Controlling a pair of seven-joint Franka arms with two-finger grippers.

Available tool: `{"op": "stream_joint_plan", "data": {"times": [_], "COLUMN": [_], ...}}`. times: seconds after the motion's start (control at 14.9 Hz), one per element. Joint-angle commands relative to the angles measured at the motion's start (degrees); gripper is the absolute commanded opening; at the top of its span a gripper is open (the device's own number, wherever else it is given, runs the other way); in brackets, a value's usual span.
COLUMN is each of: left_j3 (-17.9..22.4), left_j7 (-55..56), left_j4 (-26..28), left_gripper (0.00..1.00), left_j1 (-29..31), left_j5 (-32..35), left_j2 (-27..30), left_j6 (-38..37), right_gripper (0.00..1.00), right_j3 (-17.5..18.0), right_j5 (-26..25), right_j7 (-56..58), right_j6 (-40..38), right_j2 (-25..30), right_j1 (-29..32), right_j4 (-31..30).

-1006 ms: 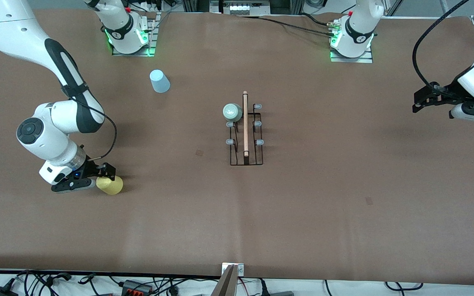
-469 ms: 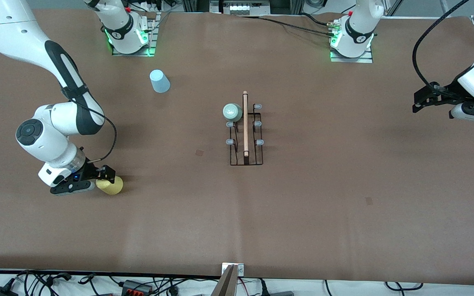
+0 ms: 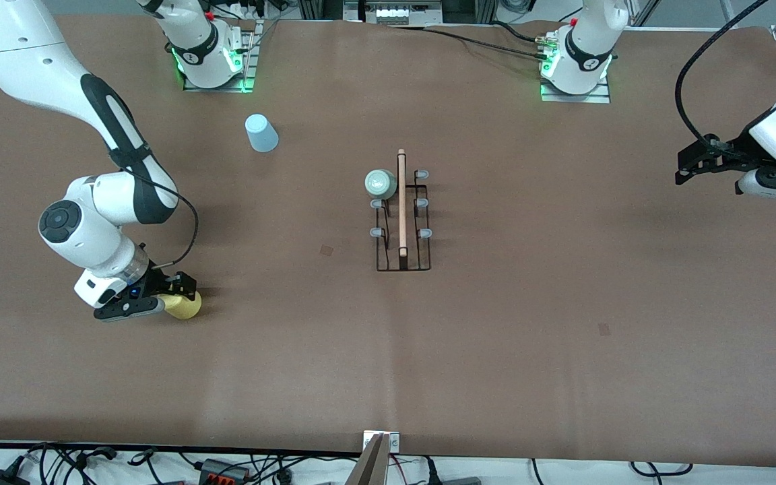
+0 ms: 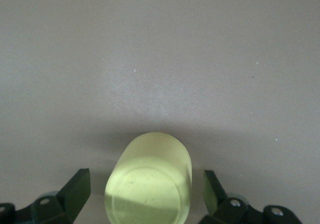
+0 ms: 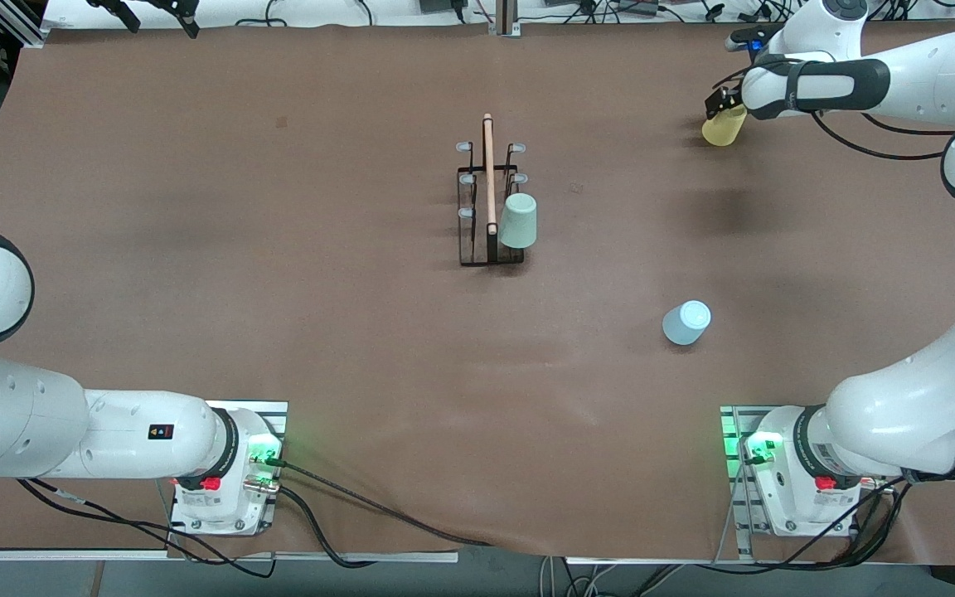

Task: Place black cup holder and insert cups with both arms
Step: 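Close the right gripper around the yellow cup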

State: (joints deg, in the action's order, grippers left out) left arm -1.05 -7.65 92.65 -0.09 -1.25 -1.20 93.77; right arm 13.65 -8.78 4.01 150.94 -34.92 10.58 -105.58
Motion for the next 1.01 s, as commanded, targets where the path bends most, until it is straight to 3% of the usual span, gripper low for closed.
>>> {"op": "stream_joint_plan", "data": {"times": [0.0, 0.13, 0.34, 0.54, 0.67, 0.94], "left_j3": [0.0, 0.0, 0.0, -0.18, -0.26, -0.35], "left_j7": [-1.23, -1.23, -1.23, -1.14, -1.14, -1.14], "left_j4": [-1.51, -1.51, -1.51, -1.51, -1.51, -1.51], "left_gripper": [1.0, 1.0, 1.0, 1.0, 1.0, 1.0], "left_j1": [0.09, 0.09, 0.09, 0.09, 0.09, 0.09], "left_j5": [0.37, 0.46, 0.37, 0.46, 0.37, 0.37], "left_j2": [-0.38, -0.47, -0.47, -0.38, -0.47, -0.47], "left_j6": [-1.22, -1.22, -1.22, -1.22, -1.22, -1.22], "right_gripper": [1.0, 0.96, 0.62, 0.2, 0.03, 0.0], "right_j3": [-0.3, -0.21, -0.3, -0.3, -0.3, -0.21], "right_j5": [0.17, 0.08, -0.01, -0.27, -0.71, -0.01], "right_j7": [0.12, 0.3, 0.74, 0.91, 1.09, -2.66], "right_j6": [0.59, 0.59, 0.5, 0.41, 0.24, -9.31], "right_j2": [-0.85, -0.86, -0.86, -0.42, -0.07, 6.77], "right_j1": [-0.47, -0.47, -0.38, -0.38, -0.38, -5.29], "right_j4": [0.99, 0.99, 0.99, 1.08, 1.95, 1.78]}}
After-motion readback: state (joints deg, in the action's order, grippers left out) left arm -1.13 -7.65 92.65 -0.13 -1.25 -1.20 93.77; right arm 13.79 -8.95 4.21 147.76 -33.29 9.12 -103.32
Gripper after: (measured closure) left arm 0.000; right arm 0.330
